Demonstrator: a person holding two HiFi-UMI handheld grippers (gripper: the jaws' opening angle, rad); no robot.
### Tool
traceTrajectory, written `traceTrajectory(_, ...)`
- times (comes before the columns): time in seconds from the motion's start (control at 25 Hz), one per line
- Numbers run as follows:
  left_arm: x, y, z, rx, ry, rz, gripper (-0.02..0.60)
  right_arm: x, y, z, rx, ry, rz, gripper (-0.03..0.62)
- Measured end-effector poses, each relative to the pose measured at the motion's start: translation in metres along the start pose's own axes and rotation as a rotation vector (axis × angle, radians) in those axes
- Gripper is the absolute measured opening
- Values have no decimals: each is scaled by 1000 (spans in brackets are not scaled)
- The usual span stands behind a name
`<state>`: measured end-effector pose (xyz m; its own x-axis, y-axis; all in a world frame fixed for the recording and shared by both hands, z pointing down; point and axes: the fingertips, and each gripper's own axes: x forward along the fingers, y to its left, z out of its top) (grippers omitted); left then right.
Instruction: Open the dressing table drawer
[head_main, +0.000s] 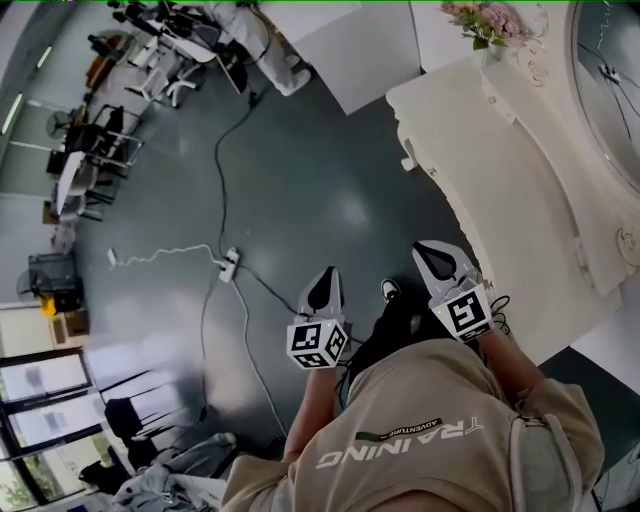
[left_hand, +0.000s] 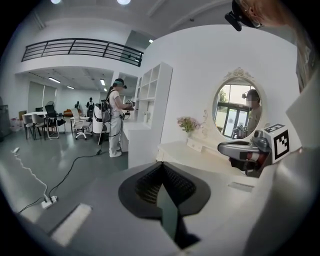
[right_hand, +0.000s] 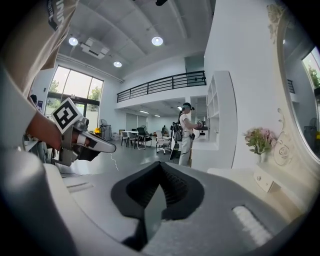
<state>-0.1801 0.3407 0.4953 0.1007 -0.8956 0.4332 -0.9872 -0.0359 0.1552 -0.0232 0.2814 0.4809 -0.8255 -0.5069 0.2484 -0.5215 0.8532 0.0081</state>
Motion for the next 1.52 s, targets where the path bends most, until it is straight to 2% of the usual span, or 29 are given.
traceTrajectory(0.12, 33, -1, 1, 17, 18, -66, 18, 8, -16, -9, 11, 31, -47, 2)
traceTrajectory(0.28, 81, 4, 31, 43, -46, -160, 18, 30, -38, -7, -2, 59, -121, 2)
traceTrajectory(0.56, 150, 33, 99, 94, -137, -269, 18, 86, -82, 43, 39, 18, -208, 2)
traceTrajectory(0.72, 168, 51, 107, 132, -121, -328, 18, 118, -92, 59, 26, 8, -269, 3)
traceTrajectory(0.8, 177, 65, 107, 137, -107, -334, 18, 133, -94, 58, 83, 2, -293, 2)
traceTrajectory(0.92, 181, 85, 110, 108, -99, -325, 18, 149, -90, 52, 156, 21, -278, 2)
traceTrajectory(1.0, 189, 99, 105, 97, -97, -309, 18, 162, -94, 47, 142, 41, -273, 2)
traceTrajectory(1.16, 208, 126, 89, 49, -35, -256, 18, 186, -110, 51, 146, 47, -271, 3)
traceTrajectory(1.24, 215, 131, 91, 38, -19, -254, 18, 196, -118, 55, 111, 53, -277, 2)
traceTrajectory(1.32, 228, 129, 97, 42, -15, -267, 18, 208, -131, 52, 100, 63, -274, 2)
traceTrajectory(1.52, 289, 122, 116, 82, 7, -285, 18, 239, -179, 34, 152, 57, -268, 2)
